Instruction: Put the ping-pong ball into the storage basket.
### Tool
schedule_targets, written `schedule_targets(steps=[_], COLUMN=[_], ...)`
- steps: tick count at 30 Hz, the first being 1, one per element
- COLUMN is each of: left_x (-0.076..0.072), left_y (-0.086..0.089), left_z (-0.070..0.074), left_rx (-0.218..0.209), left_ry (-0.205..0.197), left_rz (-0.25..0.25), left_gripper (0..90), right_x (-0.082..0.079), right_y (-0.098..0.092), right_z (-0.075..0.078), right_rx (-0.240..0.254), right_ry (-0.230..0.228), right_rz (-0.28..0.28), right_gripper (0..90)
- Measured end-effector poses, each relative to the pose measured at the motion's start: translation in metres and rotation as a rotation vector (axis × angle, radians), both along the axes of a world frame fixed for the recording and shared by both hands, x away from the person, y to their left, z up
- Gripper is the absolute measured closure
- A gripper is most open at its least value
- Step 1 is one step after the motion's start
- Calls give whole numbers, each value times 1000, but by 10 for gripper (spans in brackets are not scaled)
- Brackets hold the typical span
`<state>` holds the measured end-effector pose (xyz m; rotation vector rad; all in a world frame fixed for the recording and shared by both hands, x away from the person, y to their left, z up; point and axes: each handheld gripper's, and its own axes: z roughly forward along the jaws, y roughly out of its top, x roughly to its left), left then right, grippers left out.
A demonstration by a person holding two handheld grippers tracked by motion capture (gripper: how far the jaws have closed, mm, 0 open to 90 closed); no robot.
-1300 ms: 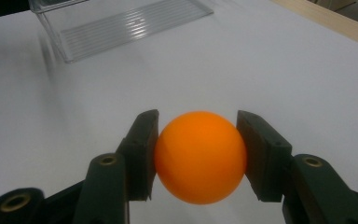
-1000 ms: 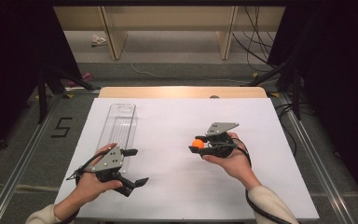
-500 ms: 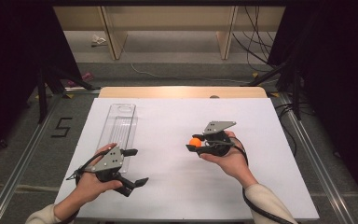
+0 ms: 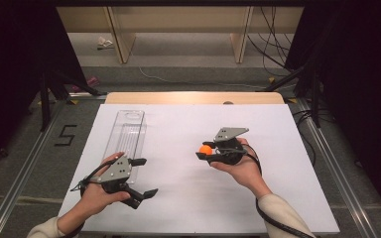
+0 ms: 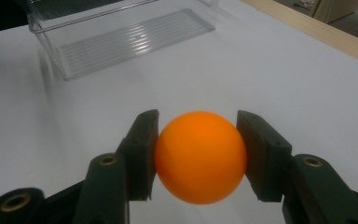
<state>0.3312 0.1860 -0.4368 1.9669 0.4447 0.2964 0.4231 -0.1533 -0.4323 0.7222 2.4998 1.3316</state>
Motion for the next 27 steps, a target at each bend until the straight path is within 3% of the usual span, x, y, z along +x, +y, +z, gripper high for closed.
schedule_targets(steps=[27], left_x=[0], left_y=[0], left_z=[0], left_rx=[3], left_ry=[2], left_rz=[-3], left_gripper=[0], right_x=[5], right_y=[9], right_z=[3], right_rx=[17], right_ry=[-12], right_rz=[-8], right_gripper=[514])
